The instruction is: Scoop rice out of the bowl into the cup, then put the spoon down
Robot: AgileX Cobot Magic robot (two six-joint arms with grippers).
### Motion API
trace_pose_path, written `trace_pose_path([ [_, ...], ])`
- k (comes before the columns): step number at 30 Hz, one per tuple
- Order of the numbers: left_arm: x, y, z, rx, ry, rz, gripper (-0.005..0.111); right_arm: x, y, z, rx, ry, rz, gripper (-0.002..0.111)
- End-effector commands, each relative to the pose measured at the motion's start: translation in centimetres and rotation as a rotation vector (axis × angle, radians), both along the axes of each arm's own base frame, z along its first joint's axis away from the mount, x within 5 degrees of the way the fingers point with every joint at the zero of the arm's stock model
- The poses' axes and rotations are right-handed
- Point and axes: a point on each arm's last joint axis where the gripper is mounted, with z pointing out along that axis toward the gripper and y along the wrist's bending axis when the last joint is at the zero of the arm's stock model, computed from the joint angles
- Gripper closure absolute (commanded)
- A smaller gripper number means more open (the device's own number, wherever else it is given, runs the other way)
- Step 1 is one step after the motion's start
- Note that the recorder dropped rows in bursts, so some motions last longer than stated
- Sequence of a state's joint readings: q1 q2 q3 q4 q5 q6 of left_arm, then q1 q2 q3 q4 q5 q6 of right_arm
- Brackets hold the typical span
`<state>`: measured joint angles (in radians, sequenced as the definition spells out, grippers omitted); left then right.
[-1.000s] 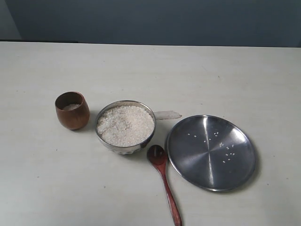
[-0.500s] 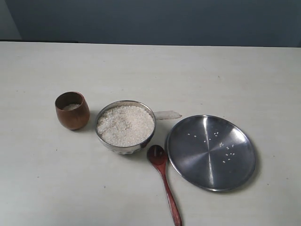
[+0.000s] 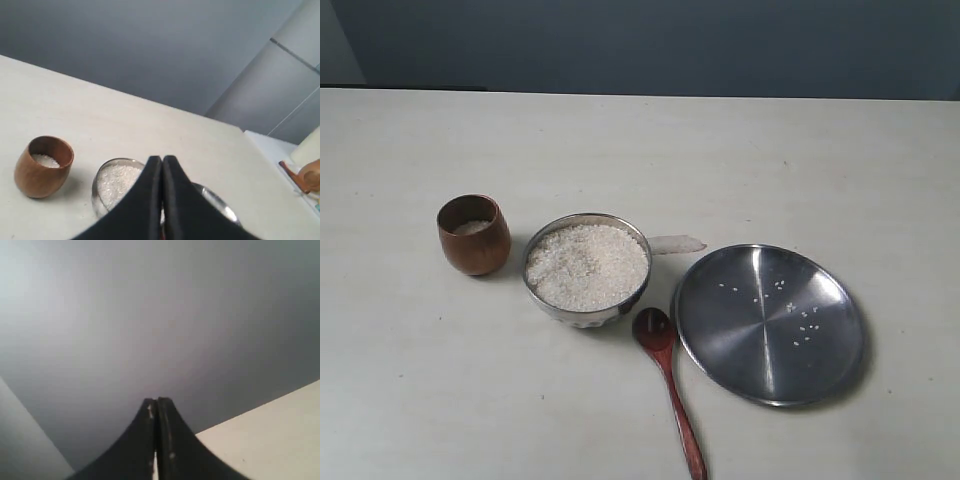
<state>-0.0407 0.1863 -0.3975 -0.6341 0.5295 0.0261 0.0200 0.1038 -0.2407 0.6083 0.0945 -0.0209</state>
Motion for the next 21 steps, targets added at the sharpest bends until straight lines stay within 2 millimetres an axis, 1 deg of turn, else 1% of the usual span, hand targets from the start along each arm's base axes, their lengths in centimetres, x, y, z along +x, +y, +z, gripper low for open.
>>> trace_pose_path([
  [1,1.4,0.1,1.5,0.149,0.103,-0.018,0.106,1.0,1.0,2.0,-0.18,0.088,0.116,0.108],
  [5,3.2,0.2,1.9,0.229,0.197,-0.02,0.106,3.0,2.4,2.9,-0.299,0.212,0.262,0.108],
  [9,5.1,0.3,1.7,0.272,0.271,-0.029,0.106,6.3,4.7,2.9,-0.445,0.399,0.449,0.108],
  [11,6.2,0.2,1.3,0.29,0.315,-0.041,0.106,7.8,5.9,2.9,-0.519,0.478,0.541,0.108],
  [13,7.2,0.2,0.6,0.294,0.371,-0.049,0.106,9.5,7.1,2.5,-0.57,0.575,0.632,0.108],
  [16,8.5,0.1,-0.5,0.321,0.45,-0.076,0.106,11.5,8.8,1.6,-0.623,0.683,0.739,0.108],
  [19,9.6,0.1,-1.5,0.347,0.514,-0.098,0.106,12.9,10.5,0.1,-0.651,0.761,0.805,0.108],
  [21,10.2,0.1,-2.1,0.364,0.553,-0.102,0.106,13.5,11.6,-1.1,-0.658,0.813,0.849,0.108],
])
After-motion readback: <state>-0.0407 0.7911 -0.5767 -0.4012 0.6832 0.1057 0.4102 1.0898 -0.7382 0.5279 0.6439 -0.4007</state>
